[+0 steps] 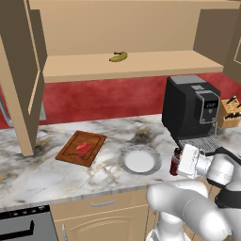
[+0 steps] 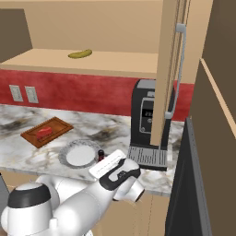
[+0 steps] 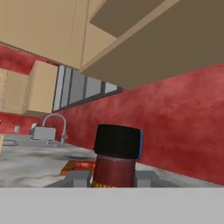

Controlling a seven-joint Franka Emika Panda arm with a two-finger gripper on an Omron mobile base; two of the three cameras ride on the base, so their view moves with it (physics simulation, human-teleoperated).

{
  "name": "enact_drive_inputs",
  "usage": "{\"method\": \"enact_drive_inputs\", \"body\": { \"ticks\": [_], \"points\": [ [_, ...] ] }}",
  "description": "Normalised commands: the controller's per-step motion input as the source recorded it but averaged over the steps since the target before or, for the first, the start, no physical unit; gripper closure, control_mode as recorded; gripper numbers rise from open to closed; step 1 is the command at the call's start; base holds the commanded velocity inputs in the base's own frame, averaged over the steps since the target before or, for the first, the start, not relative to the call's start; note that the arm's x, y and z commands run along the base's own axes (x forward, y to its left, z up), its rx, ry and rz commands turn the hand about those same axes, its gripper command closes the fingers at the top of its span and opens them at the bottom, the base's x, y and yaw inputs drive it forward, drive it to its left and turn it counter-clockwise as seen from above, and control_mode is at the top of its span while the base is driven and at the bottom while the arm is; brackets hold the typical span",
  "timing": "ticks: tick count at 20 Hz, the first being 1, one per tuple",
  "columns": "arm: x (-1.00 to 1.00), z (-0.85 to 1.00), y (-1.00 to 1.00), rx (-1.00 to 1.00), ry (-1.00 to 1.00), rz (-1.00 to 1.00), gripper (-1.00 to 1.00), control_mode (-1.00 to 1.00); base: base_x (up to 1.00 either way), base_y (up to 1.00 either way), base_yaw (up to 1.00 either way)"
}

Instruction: Pick the steak from the plate and place it on the cutting board. Then pick the condiment bottle from the cabinet and place it next to the cutting board.

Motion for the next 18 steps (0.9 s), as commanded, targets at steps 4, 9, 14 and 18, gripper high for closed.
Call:
{"method": "enact_drive_inputs", "body": {
  "ticks": [4, 9, 14, 18],
  "points": [
    [0.01, -0.23, -0.08, 0.00, 0.00, 0.00, 1.00, -1.00, 0.00, 0.00, 0.00],
    [0.00, -0.30, -0.06, 0.00, 0.00, 0.00, 1.00, -1.00, 0.00, 0.00, 0.00],
    [0.00, -0.30, -0.02, 0.00, 0.00, 0.00, 1.00, -1.00, 0.00, 0.00, 0.00],
    [0.00, -0.23, 0.00, 0.00, 0.00, 0.00, 1.00, -1.00, 0.00, 0.00, 0.00]
  ]
}}
